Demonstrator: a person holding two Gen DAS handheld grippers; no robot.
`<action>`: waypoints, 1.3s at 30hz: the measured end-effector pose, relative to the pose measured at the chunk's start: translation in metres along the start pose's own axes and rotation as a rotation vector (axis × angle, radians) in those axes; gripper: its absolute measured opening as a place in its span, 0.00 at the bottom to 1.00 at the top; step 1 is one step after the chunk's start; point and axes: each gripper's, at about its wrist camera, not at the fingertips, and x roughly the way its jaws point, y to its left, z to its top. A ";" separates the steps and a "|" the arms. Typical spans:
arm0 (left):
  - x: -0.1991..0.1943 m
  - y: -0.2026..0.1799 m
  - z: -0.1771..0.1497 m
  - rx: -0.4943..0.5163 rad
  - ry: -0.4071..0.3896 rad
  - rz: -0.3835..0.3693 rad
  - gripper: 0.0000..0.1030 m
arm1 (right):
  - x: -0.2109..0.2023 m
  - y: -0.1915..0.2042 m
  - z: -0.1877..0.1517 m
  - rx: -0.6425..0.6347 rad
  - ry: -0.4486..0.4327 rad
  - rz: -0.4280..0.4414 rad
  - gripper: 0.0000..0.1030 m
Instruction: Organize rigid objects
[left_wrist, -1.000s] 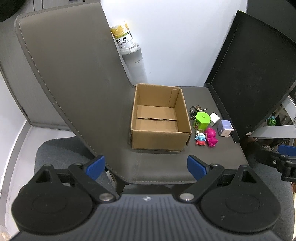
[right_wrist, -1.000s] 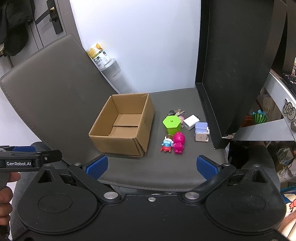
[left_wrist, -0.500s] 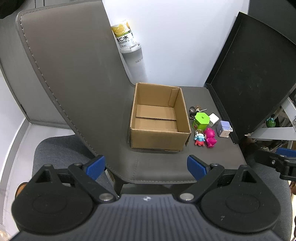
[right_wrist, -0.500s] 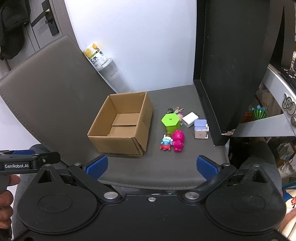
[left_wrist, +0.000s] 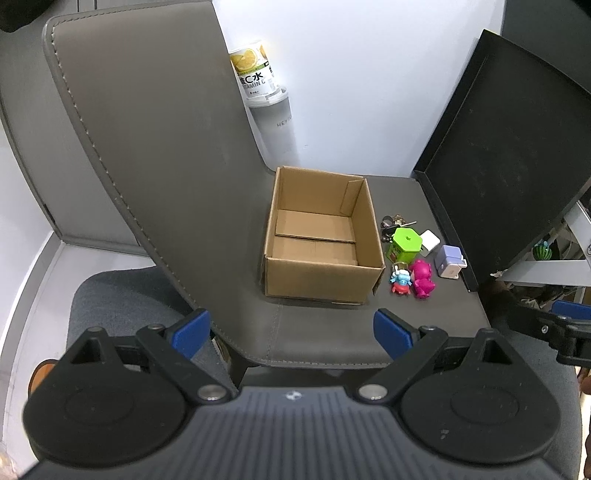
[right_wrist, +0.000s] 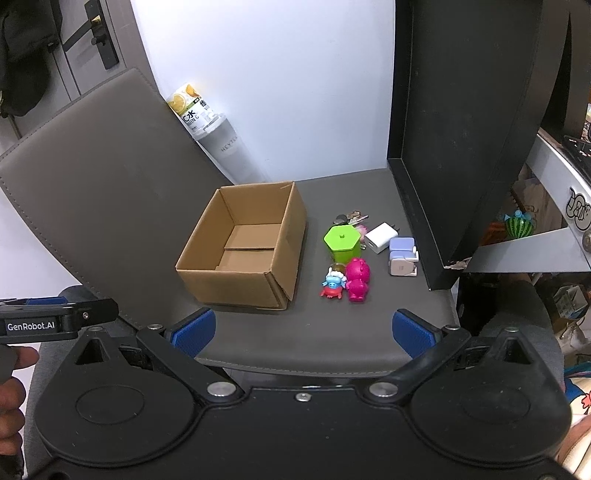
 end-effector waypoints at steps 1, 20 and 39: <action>0.000 0.000 0.000 -0.004 -0.003 0.001 0.92 | 0.000 0.000 0.000 0.001 0.001 0.000 1.00; 0.002 0.000 0.003 -0.008 0.004 -0.006 0.92 | -0.001 0.003 -0.001 0.000 -0.009 -0.011 1.00; 0.027 -0.008 0.016 -0.029 0.021 0.000 0.92 | 0.026 -0.022 0.005 0.080 0.016 0.017 0.99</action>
